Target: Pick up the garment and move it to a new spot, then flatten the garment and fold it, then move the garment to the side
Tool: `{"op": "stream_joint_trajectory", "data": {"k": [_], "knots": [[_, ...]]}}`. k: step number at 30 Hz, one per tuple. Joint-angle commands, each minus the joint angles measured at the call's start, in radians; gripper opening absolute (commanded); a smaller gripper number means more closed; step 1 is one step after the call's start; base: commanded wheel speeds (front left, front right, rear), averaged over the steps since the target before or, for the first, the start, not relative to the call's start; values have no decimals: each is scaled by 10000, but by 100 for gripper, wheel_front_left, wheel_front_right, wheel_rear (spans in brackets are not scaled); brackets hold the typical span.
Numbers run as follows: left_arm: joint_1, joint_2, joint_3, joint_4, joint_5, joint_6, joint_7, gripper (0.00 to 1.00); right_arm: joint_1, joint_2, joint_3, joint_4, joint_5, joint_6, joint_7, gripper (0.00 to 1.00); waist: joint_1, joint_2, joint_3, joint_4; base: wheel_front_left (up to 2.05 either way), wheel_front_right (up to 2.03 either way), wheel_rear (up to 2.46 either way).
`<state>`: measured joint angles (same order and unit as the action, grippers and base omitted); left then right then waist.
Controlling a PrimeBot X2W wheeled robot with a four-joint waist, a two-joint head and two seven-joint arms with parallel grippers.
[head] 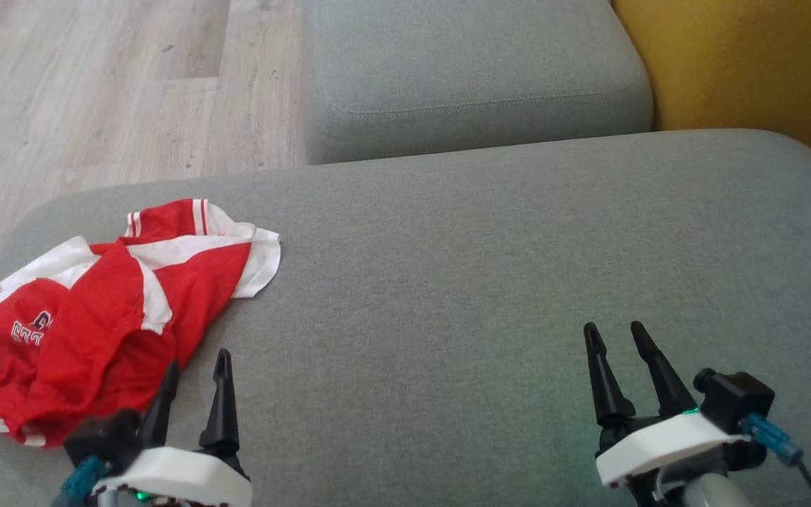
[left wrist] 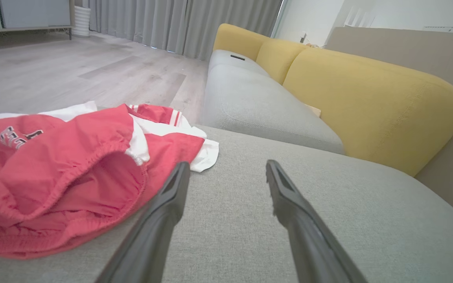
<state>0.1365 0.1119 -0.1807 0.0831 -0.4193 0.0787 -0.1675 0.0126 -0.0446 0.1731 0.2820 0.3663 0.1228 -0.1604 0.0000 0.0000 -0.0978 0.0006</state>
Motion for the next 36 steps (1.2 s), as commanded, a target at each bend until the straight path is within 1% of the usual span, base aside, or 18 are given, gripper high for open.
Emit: {"op": "stream_joint_trajectory", "data": {"k": [1, 29, 36], "knots": [[-351, 145, 271, -483, 436, 43, -157, 100, -256, -55, 148, -391, -424, 61, -221, 100, 0, 0, -22, -10, 0, 0, 0], [73, 215, 380, -1010, 3981, 356, -943, 100, -93, -57, 546, -449, -3686, 79, -1014, 100, 0, 0, -280, -150, 0, 0, 0], [90, 155, 448, -916, 3987, 279, -943, 100, -87, -57, 522, -414, -3660, 79, -1014, 100, 0, 0, -306, -136, 0, 0, 0]]}}
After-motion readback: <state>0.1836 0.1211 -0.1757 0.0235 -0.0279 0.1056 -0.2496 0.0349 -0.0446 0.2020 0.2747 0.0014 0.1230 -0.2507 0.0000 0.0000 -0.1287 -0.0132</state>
